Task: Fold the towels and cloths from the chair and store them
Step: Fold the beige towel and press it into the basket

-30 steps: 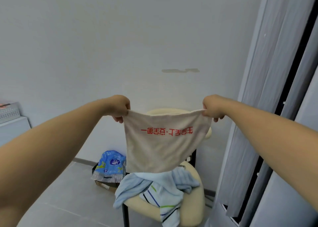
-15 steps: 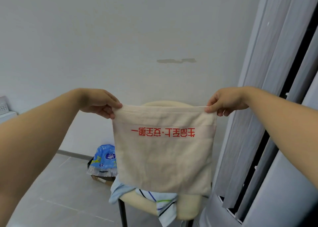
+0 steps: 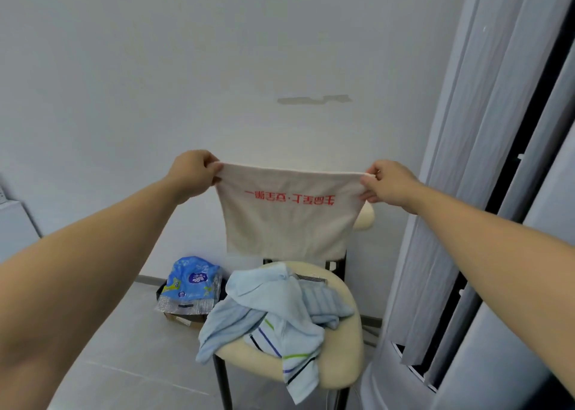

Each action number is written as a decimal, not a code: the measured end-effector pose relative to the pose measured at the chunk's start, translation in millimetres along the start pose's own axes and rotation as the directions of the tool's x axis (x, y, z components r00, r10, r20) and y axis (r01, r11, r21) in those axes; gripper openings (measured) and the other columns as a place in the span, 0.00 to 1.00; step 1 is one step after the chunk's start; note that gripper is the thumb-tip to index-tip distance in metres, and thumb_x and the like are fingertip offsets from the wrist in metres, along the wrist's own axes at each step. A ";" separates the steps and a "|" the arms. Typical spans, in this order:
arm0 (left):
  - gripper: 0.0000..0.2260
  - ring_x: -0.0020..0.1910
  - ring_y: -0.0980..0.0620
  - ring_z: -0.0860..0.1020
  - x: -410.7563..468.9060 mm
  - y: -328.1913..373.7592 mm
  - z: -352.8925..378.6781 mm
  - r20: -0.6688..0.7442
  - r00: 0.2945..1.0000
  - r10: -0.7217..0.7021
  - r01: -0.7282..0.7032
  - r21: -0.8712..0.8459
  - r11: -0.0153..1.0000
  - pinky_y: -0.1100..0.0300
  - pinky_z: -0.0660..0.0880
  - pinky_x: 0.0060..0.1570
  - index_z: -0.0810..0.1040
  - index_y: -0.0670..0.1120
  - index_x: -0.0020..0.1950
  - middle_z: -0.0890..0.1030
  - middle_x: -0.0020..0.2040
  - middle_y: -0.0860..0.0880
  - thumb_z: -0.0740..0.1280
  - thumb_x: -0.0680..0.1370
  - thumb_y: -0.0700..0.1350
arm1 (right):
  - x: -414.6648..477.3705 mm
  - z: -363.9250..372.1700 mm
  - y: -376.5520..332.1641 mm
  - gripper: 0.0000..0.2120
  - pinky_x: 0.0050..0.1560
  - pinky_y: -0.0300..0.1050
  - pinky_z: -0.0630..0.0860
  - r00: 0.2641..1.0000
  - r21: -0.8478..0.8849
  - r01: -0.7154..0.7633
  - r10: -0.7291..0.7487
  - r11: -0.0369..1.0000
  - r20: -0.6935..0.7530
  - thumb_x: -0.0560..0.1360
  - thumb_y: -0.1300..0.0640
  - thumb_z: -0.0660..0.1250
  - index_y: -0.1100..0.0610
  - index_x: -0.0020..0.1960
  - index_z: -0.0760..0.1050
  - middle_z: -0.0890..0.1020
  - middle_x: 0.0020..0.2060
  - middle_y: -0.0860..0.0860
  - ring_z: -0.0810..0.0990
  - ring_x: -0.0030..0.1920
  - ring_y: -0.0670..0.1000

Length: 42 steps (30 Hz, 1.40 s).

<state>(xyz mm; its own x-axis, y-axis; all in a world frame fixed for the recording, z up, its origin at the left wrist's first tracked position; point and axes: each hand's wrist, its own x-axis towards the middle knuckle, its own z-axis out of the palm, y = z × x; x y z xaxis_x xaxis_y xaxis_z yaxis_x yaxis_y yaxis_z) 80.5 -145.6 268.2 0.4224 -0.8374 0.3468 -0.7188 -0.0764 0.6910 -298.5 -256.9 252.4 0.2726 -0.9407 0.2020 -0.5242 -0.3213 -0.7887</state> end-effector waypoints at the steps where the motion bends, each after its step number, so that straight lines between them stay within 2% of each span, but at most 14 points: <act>1: 0.07 0.44 0.47 0.84 -3.2 3.3 -5.9 -0.037 0.999 0.036 -0.036 0.005 0.999 0.53 0.80 0.47 0.81 0.44 0.50 0.85 0.44 0.46 0.65 0.81 0.46 | -3.6 -1.5 -0.7 0.04 0.52 0.54 0.83 0.999 -0.001 0.033 -0.033 0.999 -0.038 0.81 0.58 0.66 0.56 0.48 0.73 0.84 0.47 0.60 0.86 0.45 0.56; 5: 0.07 0.44 0.50 0.83 -34.8 -2.6 -19.9 -0.057 0.997 0.060 -0.062 -0.029 0.998 0.59 0.75 0.38 0.81 0.45 0.52 0.84 0.44 0.49 0.65 0.81 0.46 | -31.1 -0.7 4.9 0.04 0.54 0.54 0.82 0.994 -0.046 0.094 -0.096 0.995 -0.058 0.76 0.58 0.71 0.53 0.47 0.76 0.85 0.45 0.53 0.85 0.46 0.54; 7: 0.06 0.44 0.50 0.83 -61.5 -16.1 -18.1 0.002 0.998 0.056 -0.056 -0.006 0.998 0.60 0.73 0.36 0.81 0.45 0.52 0.84 0.43 0.49 0.66 0.81 0.46 | -53.6 8.6 13.0 0.05 0.48 0.49 0.80 0.996 -0.136 0.090 -0.093 0.987 -0.018 0.74 0.58 0.72 0.52 0.45 0.77 0.85 0.43 0.52 0.83 0.45 0.53; 10: 0.03 0.44 0.49 0.82 -110.8 -49.4 -1.1 0.110 0.993 0.046 -0.058 0.107 0.993 0.59 0.73 0.38 0.82 0.47 0.49 0.84 0.43 0.50 0.70 0.78 0.44 | -94.7 32.9 37.9 0.05 0.39 0.43 0.74 0.999 -0.217 0.052 -0.048 0.975 0.024 0.73 0.58 0.75 0.53 0.44 0.78 0.82 0.41 0.52 0.79 0.42 0.52; 15: 0.04 0.45 0.44 0.80 -193.0 -108.8 45.0 0.284 0.957 -0.067 -0.018 0.286 0.958 0.56 0.74 0.42 0.82 0.44 0.48 0.81 0.41 0.49 0.72 0.77 0.44 | -163.9 80.3 94.2 0.03 0.35 0.38 0.71 0.978 -0.372 -0.040 0.112 0.927 0.173 0.73 0.59 0.73 0.56 0.45 0.80 0.80 0.39 0.48 0.78 0.42 0.50; 18: 0.07 0.48 0.45 0.79 -225.1 -125.6 58.5 0.321 0.942 -0.094 -0.031 0.363 0.931 0.54 0.73 0.47 0.81 0.43 0.50 0.81 0.45 0.46 0.71 0.78 0.47 | -191.5 93.1 112.7 0.03 0.35 0.38 0.69 0.961 -0.371 -0.097 0.184 0.923 0.206 0.73 0.60 0.73 0.55 0.43 0.79 0.79 0.41 0.48 0.76 0.41 0.46; 24: 0.06 0.45 0.46 0.79 -245.0 -110.3 39.5 0.343 0.935 -0.093 -0.044 0.374 0.926 0.55 0.73 0.42 0.81 0.43 0.47 0.82 0.43 0.47 0.71 0.77 0.46 | -209.3 80.3 103.8 0.04 0.34 0.39 0.71 0.961 -0.287 -0.148 0.205 0.947 0.183 0.67 0.65 0.74 0.57 0.39 0.81 0.82 0.35 0.50 0.79 0.37 0.48; 27: 0.03 0.37 0.53 0.81 -243.5 -100.6 23.9 0.399 0.909 -0.121 0.007 0.277 0.961 0.62 0.73 0.36 0.82 0.45 0.46 0.84 0.39 0.49 0.71 0.77 0.44 | -208.7 69.2 96.5 0.03 0.36 0.41 0.75 0.938 -0.211 -0.188 0.239 0.959 0.251 0.66 0.67 0.71 0.61 0.38 0.80 0.83 0.32 0.53 0.80 0.34 0.50; 29: 0.02 0.32 0.55 0.81 -239.0 -102.6 19.7 0.430 0.894 -0.128 0.048 0.192 0.980 0.63 0.74 0.36 0.83 0.47 0.46 0.84 0.36 0.50 0.72 0.76 0.44 | -203.6 66.6 96.4 0.03 0.34 0.43 0.71 0.930 -0.216 -0.191 0.247 0.958 0.273 0.66 0.67 0.71 0.62 0.36 0.78 0.80 0.30 0.54 0.76 0.33 0.50; 32: 0.01 0.37 0.52 0.80 -229.3 -124.2 33.5 0.442 0.885 -0.145 0.091 0.141 0.986 0.59 0.75 0.41 0.84 0.49 0.44 0.84 0.39 0.50 0.73 0.76 0.44 | -190.9 77.7 110.3 0.06 0.31 0.42 0.64 0.890 -0.255 -0.223 0.303 0.941 0.340 0.64 0.67 0.69 0.59 0.34 0.75 0.73 0.27 0.52 0.68 0.32 0.51; 35: 0.04 0.42 0.48 0.79 -219.5 -163.9 74.5 0.474 0.856 -0.205 0.106 0.227 0.968 0.56 0.74 0.46 0.81 0.52 0.42 0.82 0.39 0.51 0.72 0.76 0.45 | -174.2 106.0 134.7 0.04 0.30 0.40 0.63 0.810 -0.379 -0.243 0.402 0.893 0.428 0.65 0.65 0.71 0.59 0.35 0.76 0.73 0.26 0.50 0.68 0.31 0.51; 37: 0.03 0.44 0.46 0.79 -211.7 -186.7 103.8 0.482 0.844 -0.235 0.132 0.239 0.962 0.55 0.73 0.45 0.81 0.51 0.43 0.81 0.40 0.51 0.72 0.77 0.45 | -158.0 125.6 151.3 0.04 0.29 0.39 0.65 0.809 -0.411 -0.263 0.432 0.873 0.398 0.66 0.64 0.72 0.59 0.36 0.77 0.76 0.28 0.50 0.71 0.31 0.50; 39: 0.02 0.44 0.47 0.78 -198.9 -204.1 129.8 0.433 0.862 -0.265 0.229 0.136 0.964 0.56 0.73 0.44 0.81 0.47 0.46 0.81 0.42 0.49 0.71 0.77 0.45 | -135.9 141.2 169.5 0.04 0.31 0.41 0.69 0.854 -0.368 -0.307 0.425 0.878 0.300 0.67 0.63 0.71 0.58 0.36 0.77 0.80 0.32 0.51 0.75 0.34 0.51; 42: 0.03 0.45 0.49 0.78 -174.5 -220.4 163.7 0.297 0.897 -0.327 0.367 -0.090 0.926 0.57 0.76 0.45 0.81 0.47 0.49 0.82 0.46 0.48 0.69 0.78 0.46 | -99.9 162.1 197.4 0.03 0.44 0.51 0.79 0.919 -0.164 -0.372 0.387 0.914 0.071 0.67 0.62 0.71 0.55 0.36 0.79 0.84 0.39 0.52 0.80 0.41 0.54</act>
<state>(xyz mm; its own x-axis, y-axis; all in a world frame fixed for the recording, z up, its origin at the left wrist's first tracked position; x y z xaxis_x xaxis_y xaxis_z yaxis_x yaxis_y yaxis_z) 74.9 -71.2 -48.5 0.4504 -0.8868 -0.1033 -0.4607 -0.3300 0.8239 -298.5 -208.7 -17.6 0.1049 -0.9814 -0.1608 -0.7127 0.0386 -0.7004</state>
